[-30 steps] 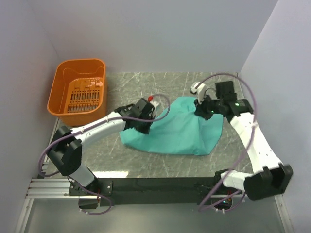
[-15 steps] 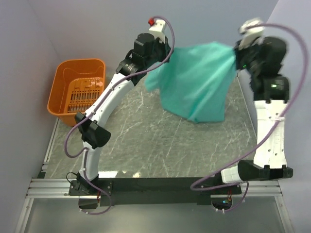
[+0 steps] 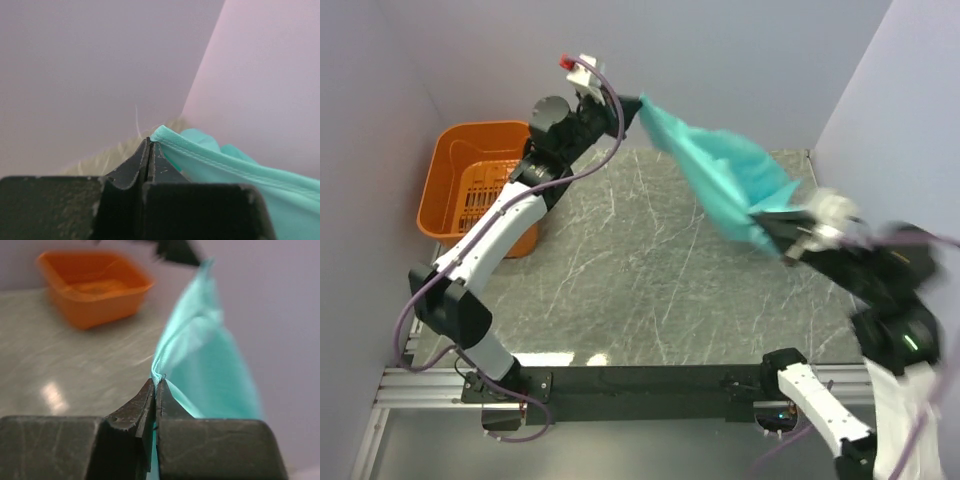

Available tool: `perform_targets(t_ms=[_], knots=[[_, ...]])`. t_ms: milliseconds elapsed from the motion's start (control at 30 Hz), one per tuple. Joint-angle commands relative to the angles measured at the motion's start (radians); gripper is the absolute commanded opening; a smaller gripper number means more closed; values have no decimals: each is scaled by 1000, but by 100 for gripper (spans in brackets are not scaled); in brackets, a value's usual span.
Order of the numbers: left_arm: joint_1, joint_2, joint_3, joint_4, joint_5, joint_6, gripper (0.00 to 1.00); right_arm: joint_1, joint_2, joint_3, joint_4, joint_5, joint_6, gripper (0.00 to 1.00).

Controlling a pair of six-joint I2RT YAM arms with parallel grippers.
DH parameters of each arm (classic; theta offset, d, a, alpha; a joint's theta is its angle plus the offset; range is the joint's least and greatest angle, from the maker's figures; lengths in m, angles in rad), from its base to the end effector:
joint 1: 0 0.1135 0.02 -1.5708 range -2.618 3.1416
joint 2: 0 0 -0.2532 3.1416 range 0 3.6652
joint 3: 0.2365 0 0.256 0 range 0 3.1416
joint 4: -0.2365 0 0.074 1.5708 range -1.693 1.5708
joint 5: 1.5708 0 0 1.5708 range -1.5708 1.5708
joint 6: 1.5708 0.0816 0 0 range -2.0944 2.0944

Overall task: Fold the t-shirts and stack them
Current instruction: Flatten the tshirt out

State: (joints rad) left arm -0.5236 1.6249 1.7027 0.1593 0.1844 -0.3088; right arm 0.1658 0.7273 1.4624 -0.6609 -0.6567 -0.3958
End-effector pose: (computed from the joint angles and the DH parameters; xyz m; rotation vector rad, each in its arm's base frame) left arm 0.3624 -0.2265 0.4817 0.3082 1.3506 -0.8230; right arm 0.1037 0.0679 0.5035 -0.8984 1.2258 0.3065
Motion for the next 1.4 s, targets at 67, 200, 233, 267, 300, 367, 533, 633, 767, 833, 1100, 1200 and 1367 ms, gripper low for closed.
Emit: perform_targets(t_ms=[67, 200, 233, 267, 300, 367, 533, 633, 767, 833, 1100, 1200, 1367], knots=[[73, 140, -197, -72, 87, 60, 0, 309, 207, -411, 107, 18, 3, 0], [120, 188, -276, -107, 38, 77, 0, 529, 412, -427, 129, 78, -38, 0], [126, 196, -290, -113, 30, 85, 0, 584, 513, -401, 110, 80, -47, 0], [131, 205, -310, -122, 14, 88, 0, 610, 562, -371, 72, 80, -61, 0], [142, 210, -317, -127, -8, 91, 1, 636, 607, -309, 54, 83, -61, 0], [152, 204, -354, -129, -25, 88, 1, 705, 728, -252, 18, 75, -63, 0], [192, 158, -403, -185, -100, 79, 25, 782, 914, -68, -138, 9, -121, 50], [217, 83, -459, -184, -88, 63, 55, 747, 836, -82, -154, 43, -138, 71], [223, -29, -476, -211, -45, 39, 66, 588, 684, -158, -103, 107, -124, 76], [223, -63, -471, -230, -23, 8, 70, 441, 588, -232, -69, 112, -98, 78], [92, -279, -590, -400, 40, -168, 77, 83, 411, -566, 191, 384, 113, 78], [-39, -413, -767, -365, -5, -243, 77, -78, 414, -579, 185, 353, 103, 77], [-176, -603, -1050, -302, -112, -378, 77, -274, 549, -486, 150, 342, 35, 74]])
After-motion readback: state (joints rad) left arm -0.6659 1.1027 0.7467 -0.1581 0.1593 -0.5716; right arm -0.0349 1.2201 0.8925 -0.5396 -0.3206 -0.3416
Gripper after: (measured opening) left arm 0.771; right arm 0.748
